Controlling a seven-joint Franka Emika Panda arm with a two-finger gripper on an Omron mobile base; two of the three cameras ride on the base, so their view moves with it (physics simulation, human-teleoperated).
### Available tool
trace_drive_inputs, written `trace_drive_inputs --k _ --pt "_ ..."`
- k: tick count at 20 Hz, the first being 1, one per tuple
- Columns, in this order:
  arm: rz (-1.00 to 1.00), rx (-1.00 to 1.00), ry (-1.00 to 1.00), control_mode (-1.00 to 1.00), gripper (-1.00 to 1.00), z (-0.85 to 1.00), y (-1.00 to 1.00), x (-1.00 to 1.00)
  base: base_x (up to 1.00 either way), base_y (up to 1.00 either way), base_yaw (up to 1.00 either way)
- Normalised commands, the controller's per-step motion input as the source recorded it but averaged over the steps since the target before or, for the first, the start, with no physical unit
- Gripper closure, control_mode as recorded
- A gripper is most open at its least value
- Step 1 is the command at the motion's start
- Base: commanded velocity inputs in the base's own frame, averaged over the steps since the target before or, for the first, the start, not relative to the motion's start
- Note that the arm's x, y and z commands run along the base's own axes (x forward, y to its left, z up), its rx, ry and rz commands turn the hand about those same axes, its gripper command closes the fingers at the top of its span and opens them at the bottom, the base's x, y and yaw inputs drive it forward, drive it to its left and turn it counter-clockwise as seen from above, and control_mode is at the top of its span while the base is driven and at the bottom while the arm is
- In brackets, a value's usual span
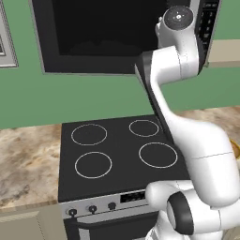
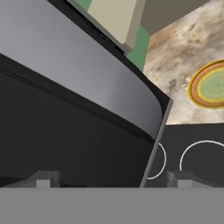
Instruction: Pick the eggplant from the counter and place it in the microwave. Then turn on the microwave.
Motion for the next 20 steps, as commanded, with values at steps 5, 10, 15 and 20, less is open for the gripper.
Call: trace_drive_inputs --k 5,10,15,20 --pt "0.0 0.0 0.0 -1.0 -1.0 0.0 -0.16 0.53 0.0 0.0 0.0" --pt "0.0 0.0 0.0 -1.0 -1.0 0.0 -0.14 0.48 0.0 0.0 0.0" --pt "0.0 0.0 0.0 -1.0 -1.0 0.0 -0.11 0.49 0.0 0.0 0.0" --pt "0.0 0.0 0.0 -1.0 -1.0 0.0 -0.09 0.5 0.0 0.0 0.0"
